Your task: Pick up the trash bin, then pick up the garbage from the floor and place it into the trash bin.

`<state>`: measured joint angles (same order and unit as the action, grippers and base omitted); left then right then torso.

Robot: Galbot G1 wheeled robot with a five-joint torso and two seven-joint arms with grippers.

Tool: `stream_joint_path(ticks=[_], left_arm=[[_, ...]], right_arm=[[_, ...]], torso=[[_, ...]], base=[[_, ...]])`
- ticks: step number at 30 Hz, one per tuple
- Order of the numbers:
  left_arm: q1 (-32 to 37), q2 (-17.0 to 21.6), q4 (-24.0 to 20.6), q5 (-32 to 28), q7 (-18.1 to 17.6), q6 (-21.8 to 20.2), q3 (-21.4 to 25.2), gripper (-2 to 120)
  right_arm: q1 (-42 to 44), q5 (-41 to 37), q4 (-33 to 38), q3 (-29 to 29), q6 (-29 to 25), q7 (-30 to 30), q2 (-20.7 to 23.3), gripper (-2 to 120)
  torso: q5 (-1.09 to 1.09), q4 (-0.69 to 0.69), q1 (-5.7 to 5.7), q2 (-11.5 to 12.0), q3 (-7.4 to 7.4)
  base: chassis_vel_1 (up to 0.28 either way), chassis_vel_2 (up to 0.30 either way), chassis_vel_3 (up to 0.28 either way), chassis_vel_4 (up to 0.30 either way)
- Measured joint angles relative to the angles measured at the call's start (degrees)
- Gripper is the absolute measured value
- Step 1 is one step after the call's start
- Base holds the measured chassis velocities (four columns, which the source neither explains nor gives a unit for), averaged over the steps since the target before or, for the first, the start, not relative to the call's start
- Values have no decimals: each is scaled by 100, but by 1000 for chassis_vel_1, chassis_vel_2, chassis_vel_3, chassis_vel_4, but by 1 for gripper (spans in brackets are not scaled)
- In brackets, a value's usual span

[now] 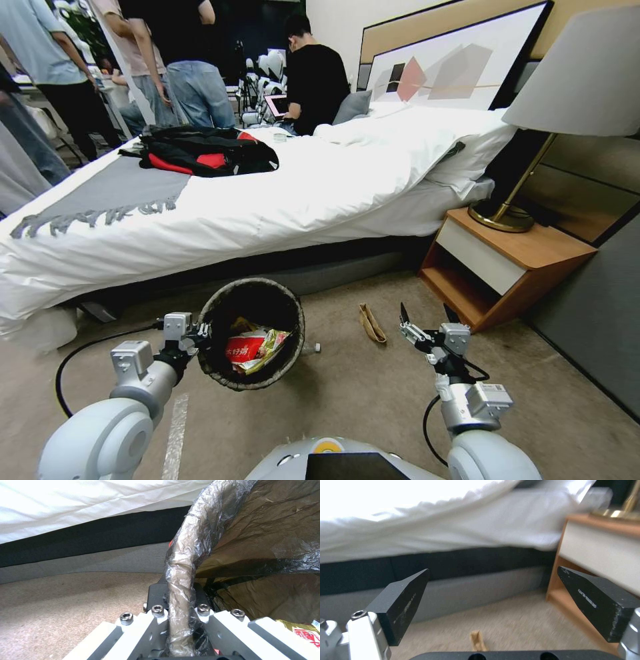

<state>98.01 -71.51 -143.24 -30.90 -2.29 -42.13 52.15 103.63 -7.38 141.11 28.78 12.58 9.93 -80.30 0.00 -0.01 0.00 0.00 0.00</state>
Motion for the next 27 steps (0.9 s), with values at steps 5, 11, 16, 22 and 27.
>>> stream_joint_path(ticks=[5, 11, 16, 22, 27], left_arm=[[6, 126, 0, -3, -3, 0, 31, 1], [8, 205, 0, -24, 5, 0, -17, 1], [35, 216, 0, -29, 19, 0, -20, 1], [43, 225, 0, -29, 25, 0, -13, 1], [43, 225, 0, -27, 27, 0, -15, 1]], right_arm=[[-410, -554, -317, 44, 406, 101, 170, 100], [-544, -800, -516, 50, 529, 111, 234, 100], [-626, -977, -670, 4, 602, 115, 265, 100], [-676, -1004, -796, -69, 620, 115, 301, 100], [-912, -1335, -969, -99, 759, 135, 368, 100]], torso=[[1, 1, 0, 0, 0], [0, 0, 0, 0, 0], [0, 1, 0, 0, 0], [0, 0, 0, 0, 0], [0, 0, 0, 0, 0]], base=[[0, 0, 0, 0], [0, 0, 0, 0], [0, 0, 0, 0], [0, 0, 0, 0], [0, 0, 0, 0]])
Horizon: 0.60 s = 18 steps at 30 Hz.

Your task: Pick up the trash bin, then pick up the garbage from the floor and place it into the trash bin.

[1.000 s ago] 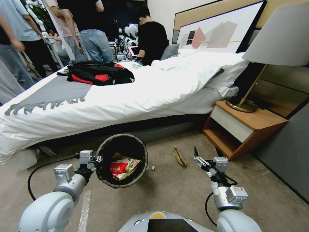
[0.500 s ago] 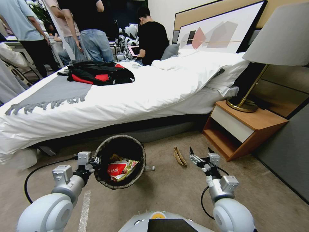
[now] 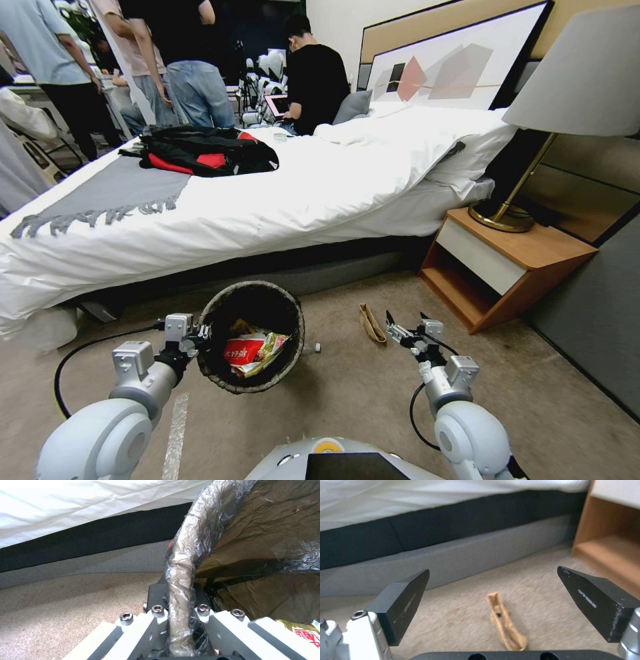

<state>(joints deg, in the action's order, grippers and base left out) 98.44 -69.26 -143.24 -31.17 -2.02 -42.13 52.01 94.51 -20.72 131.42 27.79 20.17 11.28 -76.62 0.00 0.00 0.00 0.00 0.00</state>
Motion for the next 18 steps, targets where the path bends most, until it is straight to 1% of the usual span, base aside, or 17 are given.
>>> stream_joint_path(ticks=[2, 5, 9, 14, 15, 17, 18], left_arm=[[3, 4, 0, 0, 1, 0, 0, 1], [30, 21, 0, 1, 3, 0, 11, 1], [49, 23, 0, 9, 3, 0, 17, 1], [85, 20, 0, 32, 2, 0, 27, 1], [85, 20, 0, 32, 2, 0, 27, 1], [102, 14, 0, 47, 1, 0, 33, 1], [102, 14, 0, 47, 1, 0, 33, 1]], right_arm=[[-125, -155, -80, -7, 67, 40, 37, 100], [-552, -599, -360, -63, 239, 169, 232, 100], [-778, -765, -537, -124, 312, 209, 352, 100], [-1240, -1001, -1074, -275, 412, 282, 512, 100], [-1240, -1001, -1074, -275, 412, 282, 512, 100], [-1465, -1124, -1354, -362, 484, 312, 574, 100], [-1465, -1124, -1354, -362, 484, 312, 574, 100]], torso=[[1, 0, 0, 0, 0], [1, 1, 0, 0, 0], [0, 1, 0, 0, 0], [1, 1, 0, 0, 0], [1, 1, 0, 0, 0], [1, 1, 0, 0, 0], [1, 1, 0, 0, 0]], base=[[0, 0, 0, 0], [0, 0, 0, 0], [0, 0, 0, 0], [0, 0, 0, 0], [0, 0, 0, 0], [0, 0, 0, 0], [0, 0, 0, 0]])
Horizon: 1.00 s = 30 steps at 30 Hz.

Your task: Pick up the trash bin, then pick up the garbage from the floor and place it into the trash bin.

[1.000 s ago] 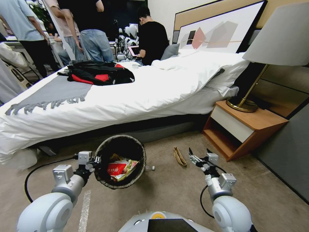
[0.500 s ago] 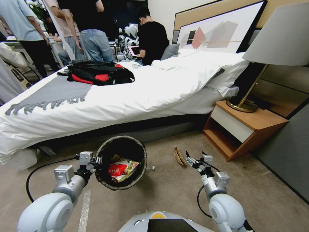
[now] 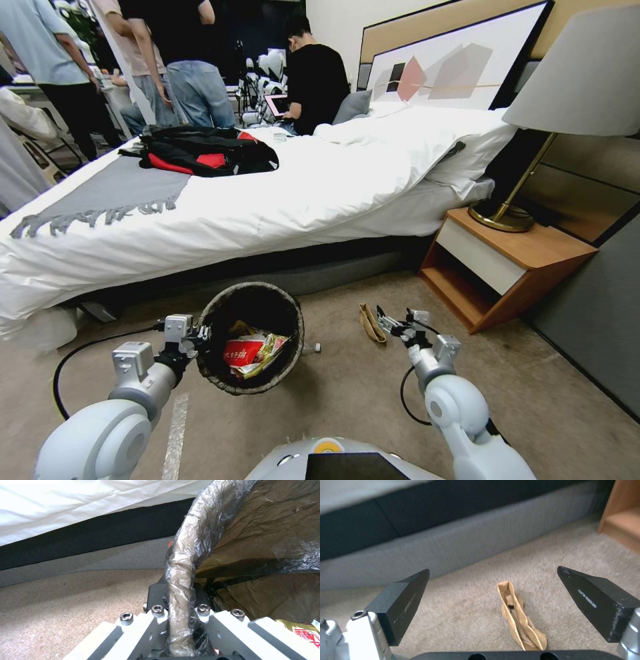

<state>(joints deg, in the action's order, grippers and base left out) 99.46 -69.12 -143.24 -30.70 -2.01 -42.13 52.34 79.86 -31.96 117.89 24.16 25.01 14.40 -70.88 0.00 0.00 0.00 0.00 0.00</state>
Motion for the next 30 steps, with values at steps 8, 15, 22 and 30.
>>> stream_joint_path(ticks=[8, 15, 22, 30], left_arm=[[36, -25, 0, 44, -2, 0, 30, 1], [53, -48, 0, 47, -3, 0, 79, 1], [43, -54, 0, 49, -2, 0, 56, 1], [66, -14, 0, 55, 6, 0, 60, 1]], right_arm=[[-394, -85, -752, -320, 63, 158, 67, 100], [-417, 28, -894, -426, 171, 334, -11, 100], [-365, 107, -1047, -463, 228, 370, -97, 100], [-1123, -73, -1889, -660, 322, 334, -86, 100]], torso=[[0, 0, 0, 0, 0], [0, 0, 0, 0, 0], [-1, -1, 0, 0, 0], [0, 0, 0, 0, 0]], base=[[0, 0, 0, 0], [0, 0, 0, 0], [0, 0, 0, 0], [0, 0, 0, 0]])
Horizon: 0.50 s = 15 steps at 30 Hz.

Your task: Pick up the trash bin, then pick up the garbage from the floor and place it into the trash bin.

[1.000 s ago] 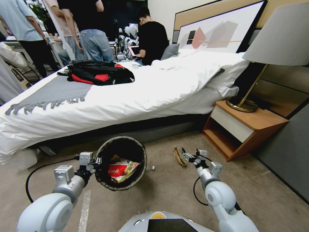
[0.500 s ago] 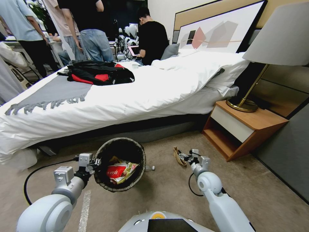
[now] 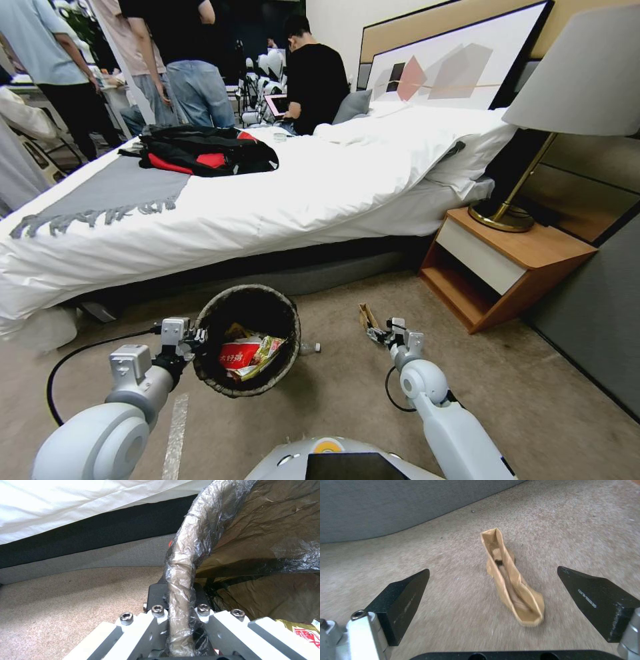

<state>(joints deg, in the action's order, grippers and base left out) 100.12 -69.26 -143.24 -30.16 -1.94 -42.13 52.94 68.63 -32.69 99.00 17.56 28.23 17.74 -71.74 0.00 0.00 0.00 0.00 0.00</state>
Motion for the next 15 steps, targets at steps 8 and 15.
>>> stream_joint_path(ticks=[8, 15], left_arm=[[28, -3, 0, 12, 0, 0, 10, 1], [47, -32, 0, 37, -1, 0, 11, 1]], right_arm=[[-616, 3, -878, -276, -23, -117, -25, 100], [-953, 75, -1478, -414, -103, -204, -71, 100]], torso=[[0, 0, 0, 0, 0], [-1, 0, 0, 0, 0]], base=[[0, 0, 0, 0], [0, 0, 0, 0]])
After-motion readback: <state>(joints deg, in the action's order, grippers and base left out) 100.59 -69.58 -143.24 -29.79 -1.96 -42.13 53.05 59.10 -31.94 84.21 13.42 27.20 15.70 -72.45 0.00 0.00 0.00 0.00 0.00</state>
